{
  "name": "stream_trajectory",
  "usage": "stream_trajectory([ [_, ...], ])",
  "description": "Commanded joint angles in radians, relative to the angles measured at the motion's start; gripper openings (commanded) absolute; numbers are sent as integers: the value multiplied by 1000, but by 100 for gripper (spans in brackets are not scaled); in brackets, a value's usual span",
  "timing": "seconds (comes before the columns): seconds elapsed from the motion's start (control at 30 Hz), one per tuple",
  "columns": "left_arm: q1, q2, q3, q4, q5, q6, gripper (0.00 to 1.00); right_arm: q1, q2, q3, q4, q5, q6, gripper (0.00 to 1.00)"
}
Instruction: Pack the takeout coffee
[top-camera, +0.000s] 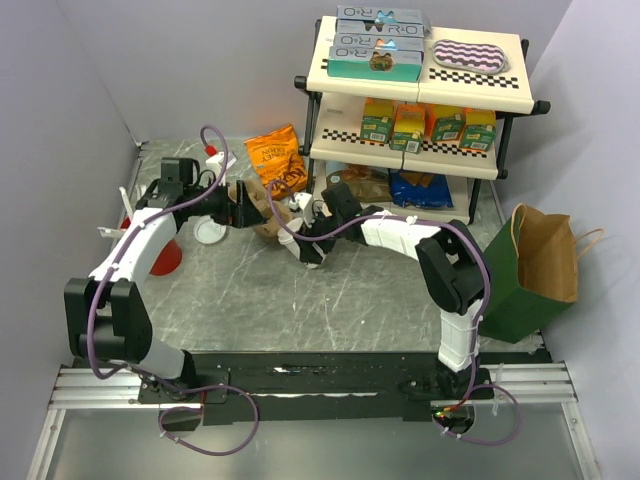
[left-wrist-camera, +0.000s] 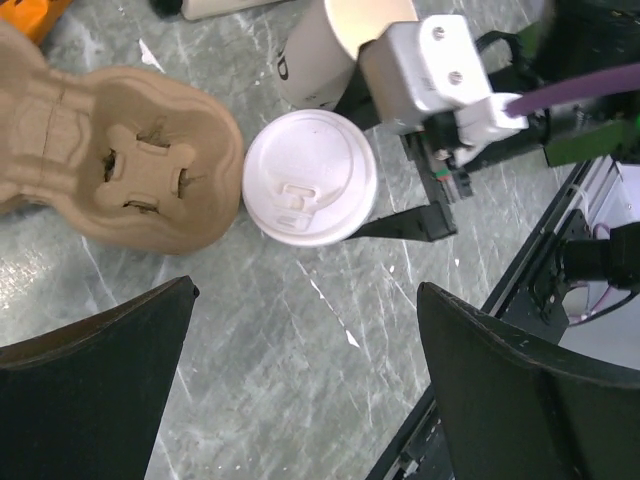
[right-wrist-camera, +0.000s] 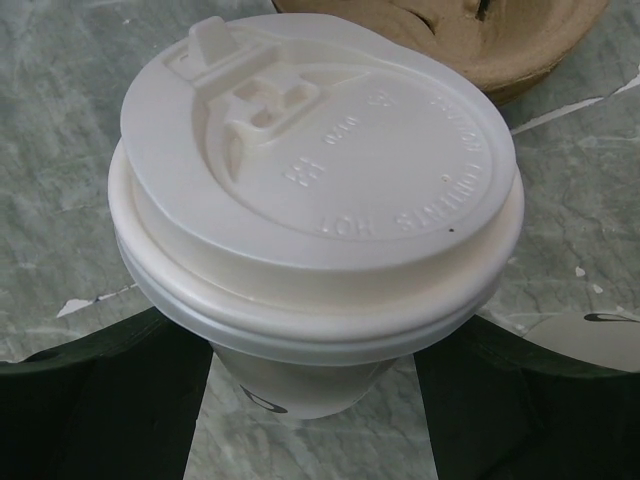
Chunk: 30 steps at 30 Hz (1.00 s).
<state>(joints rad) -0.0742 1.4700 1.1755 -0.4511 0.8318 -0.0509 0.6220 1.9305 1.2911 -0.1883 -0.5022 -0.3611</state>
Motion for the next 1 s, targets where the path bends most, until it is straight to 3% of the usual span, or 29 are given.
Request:
stream_trajectory([
  [0.0, 2, 10, -22, 58, -8, -44, 99, 7, -28, -41, 96, -39, 36, 63],
  [0.3, -9, 16, -80, 120, 24, -49, 100, -33, -91, -122, 220, -108, 132, 57],
  [0.7, -27, 137, -31, 290, -8, -165, 99, -31, -59, -153, 466, -162, 140, 55],
  [0.97, -47, 263, 59, 397, 6, -262, 99, -2, -38, -193, 507, -70, 116, 61],
])
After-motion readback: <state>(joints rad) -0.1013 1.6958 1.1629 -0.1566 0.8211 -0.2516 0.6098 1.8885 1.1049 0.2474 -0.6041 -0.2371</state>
